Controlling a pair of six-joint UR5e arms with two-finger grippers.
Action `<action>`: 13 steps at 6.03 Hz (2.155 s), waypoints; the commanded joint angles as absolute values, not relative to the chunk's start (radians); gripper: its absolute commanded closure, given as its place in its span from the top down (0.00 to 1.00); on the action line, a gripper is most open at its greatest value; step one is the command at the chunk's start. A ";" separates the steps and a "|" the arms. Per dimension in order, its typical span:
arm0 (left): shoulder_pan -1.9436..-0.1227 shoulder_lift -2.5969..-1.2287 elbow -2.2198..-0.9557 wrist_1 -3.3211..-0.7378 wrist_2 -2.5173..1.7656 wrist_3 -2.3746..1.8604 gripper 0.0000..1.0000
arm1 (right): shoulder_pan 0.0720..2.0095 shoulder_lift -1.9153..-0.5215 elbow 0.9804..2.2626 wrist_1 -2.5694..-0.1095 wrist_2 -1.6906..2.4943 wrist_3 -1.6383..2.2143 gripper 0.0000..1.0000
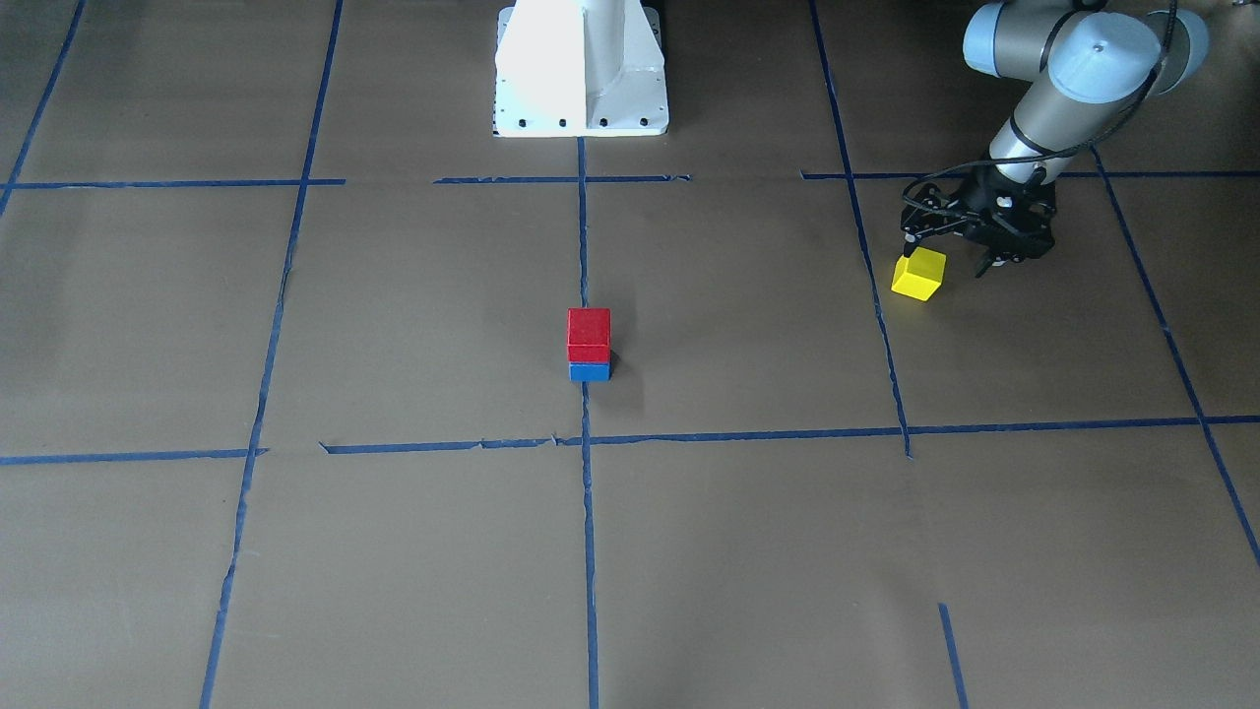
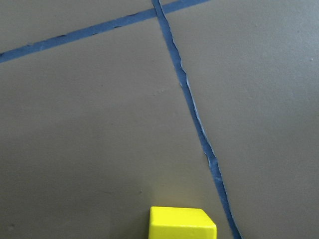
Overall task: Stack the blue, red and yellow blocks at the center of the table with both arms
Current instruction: 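Lower the left gripper onto the yellow cube and grasp it, then carry the yellow cube with the left gripper above the red cube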
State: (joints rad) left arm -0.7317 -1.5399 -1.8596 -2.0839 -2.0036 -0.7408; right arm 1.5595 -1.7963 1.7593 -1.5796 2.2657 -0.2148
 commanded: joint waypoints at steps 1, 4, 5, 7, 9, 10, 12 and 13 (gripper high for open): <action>-0.701 -1.555 -1.832 -2.083 -1.999 -0.742 1.00 | 1.560 -1.796 1.758 -1.578 2.266 -0.215 1.00; -0.676 -1.572 -1.784 -2.083 -2.000 -0.736 0.99 | 1.560 -1.796 1.758 -1.578 2.266 -0.216 1.00; -0.675 -1.575 -1.781 -2.080 -2.003 -0.736 0.48 | 1.560 -1.796 1.758 -1.578 2.266 -0.216 1.00; -0.676 -1.580 -1.807 -2.074 -2.013 -0.738 0.05 | 1.560 -1.796 1.758 -1.578 2.266 -0.215 1.00; -0.680 -1.688 -1.924 -1.798 -2.008 -0.752 0.05 | 1.559 -1.796 1.758 -1.578 2.266 -0.215 1.00; -0.678 -1.826 -1.957 -1.590 -2.008 -0.761 0.05 | 1.559 -1.796 1.758 -1.578 2.266 -0.215 1.00; -0.664 -2.110 -1.899 -1.396 -2.002 -0.901 0.06 | 1.559 -1.796 1.759 -1.578 2.266 -0.215 1.00; -0.663 -2.260 -1.779 -1.396 -2.002 -0.961 0.08 | 1.559 -1.796 1.758 -1.578 2.266 -0.215 1.00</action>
